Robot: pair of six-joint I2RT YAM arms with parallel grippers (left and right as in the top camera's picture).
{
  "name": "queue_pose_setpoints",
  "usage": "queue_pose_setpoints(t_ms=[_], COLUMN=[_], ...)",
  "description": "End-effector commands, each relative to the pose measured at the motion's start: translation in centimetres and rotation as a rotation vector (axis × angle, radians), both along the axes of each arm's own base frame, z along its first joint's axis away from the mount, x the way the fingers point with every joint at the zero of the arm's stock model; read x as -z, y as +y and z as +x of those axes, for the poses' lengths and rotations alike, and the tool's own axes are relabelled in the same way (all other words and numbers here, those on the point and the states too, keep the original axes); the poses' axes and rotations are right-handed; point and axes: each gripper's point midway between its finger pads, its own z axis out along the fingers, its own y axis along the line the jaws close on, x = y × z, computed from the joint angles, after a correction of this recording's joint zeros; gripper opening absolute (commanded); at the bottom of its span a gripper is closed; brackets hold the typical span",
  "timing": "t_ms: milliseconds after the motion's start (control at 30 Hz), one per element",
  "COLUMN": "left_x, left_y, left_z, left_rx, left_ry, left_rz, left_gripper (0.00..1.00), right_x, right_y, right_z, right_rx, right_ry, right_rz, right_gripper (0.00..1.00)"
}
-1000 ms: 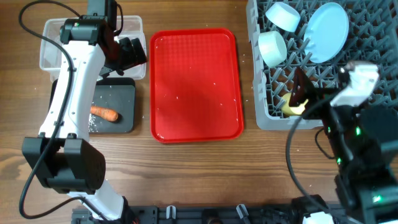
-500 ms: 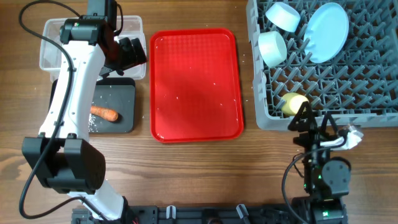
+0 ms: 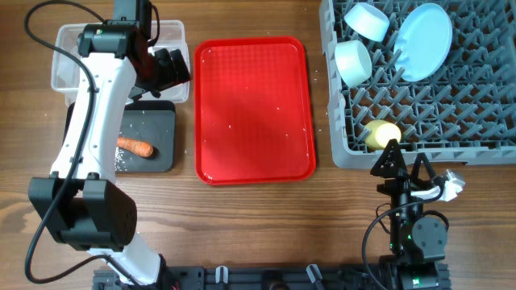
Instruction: Sort waste into correct bins and load items into the dishwasher rack
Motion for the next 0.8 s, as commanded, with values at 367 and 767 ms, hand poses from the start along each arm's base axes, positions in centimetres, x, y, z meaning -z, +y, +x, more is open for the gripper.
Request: queue_pose_setpoints(t_ms=[367, 767], left_x=[-0.5, -9.7], left_y=[0.4, -5.5], left_z=[-0.1, 2.1], left_rx=[-0.023, 0.185], left_ry=[-0.012, -0.41], left_rz=[0.004, -0.02], left_gripper=[1.0, 1.0], right_x=[-0.3, -0.3], right_y=[-0.3, -0.3], right_z=[-0.1, -0.1], right_rx=[0.014, 0.014], right_ry=[-0.019, -0.019], right_rz=[0.009, 0.009], right_gripper=[1.0, 1.0])
